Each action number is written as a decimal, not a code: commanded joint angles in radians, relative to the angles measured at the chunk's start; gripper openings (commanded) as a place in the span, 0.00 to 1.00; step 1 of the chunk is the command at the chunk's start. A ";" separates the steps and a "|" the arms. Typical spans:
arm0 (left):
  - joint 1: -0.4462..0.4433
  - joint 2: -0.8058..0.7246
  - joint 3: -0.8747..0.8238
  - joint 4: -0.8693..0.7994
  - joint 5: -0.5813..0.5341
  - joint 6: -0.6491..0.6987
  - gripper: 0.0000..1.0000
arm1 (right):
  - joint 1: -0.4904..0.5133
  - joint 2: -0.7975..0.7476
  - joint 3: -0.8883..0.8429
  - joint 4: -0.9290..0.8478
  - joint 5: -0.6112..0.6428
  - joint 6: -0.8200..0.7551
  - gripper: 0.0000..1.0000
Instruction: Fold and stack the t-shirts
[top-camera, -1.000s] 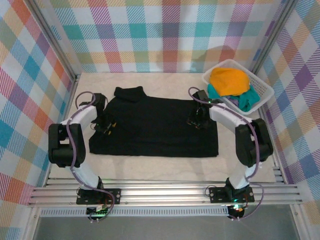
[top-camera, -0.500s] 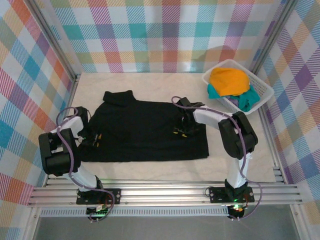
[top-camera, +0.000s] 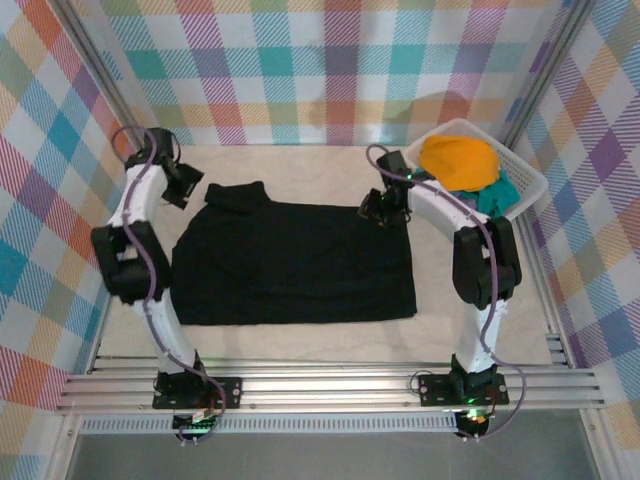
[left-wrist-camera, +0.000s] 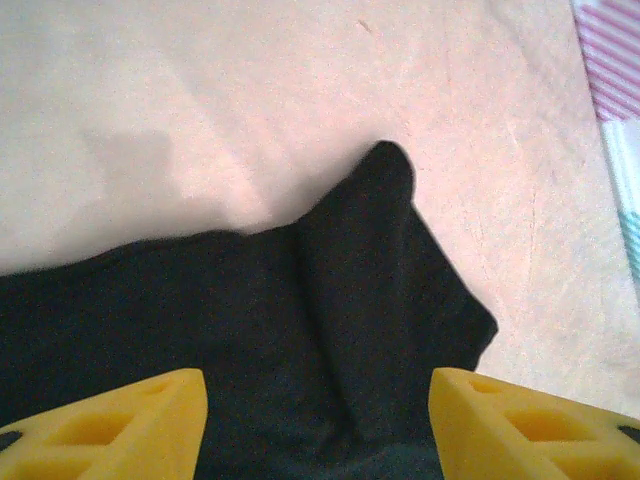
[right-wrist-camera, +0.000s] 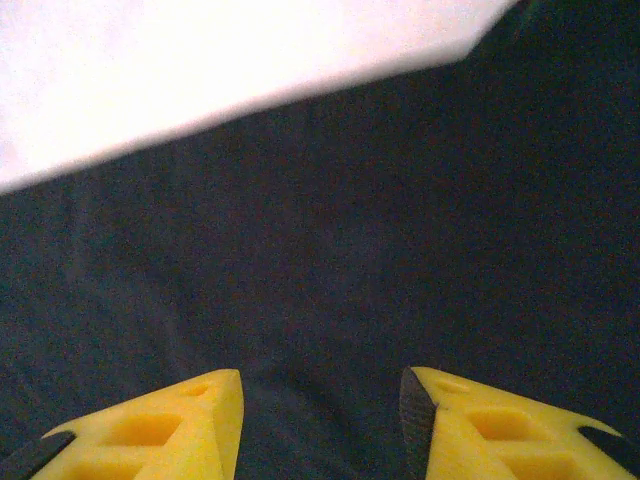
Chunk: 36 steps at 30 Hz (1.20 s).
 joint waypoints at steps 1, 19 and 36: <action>-0.004 0.205 0.219 -0.076 0.086 0.169 0.62 | -0.048 0.082 0.076 -0.057 0.010 -0.059 0.48; -0.012 0.559 0.599 -0.136 0.100 0.217 0.49 | -0.152 0.258 0.275 -0.152 0.087 -0.011 0.50; -0.016 0.479 0.585 -0.076 0.139 0.184 0.00 | -0.152 0.431 0.444 -0.238 0.161 0.030 0.38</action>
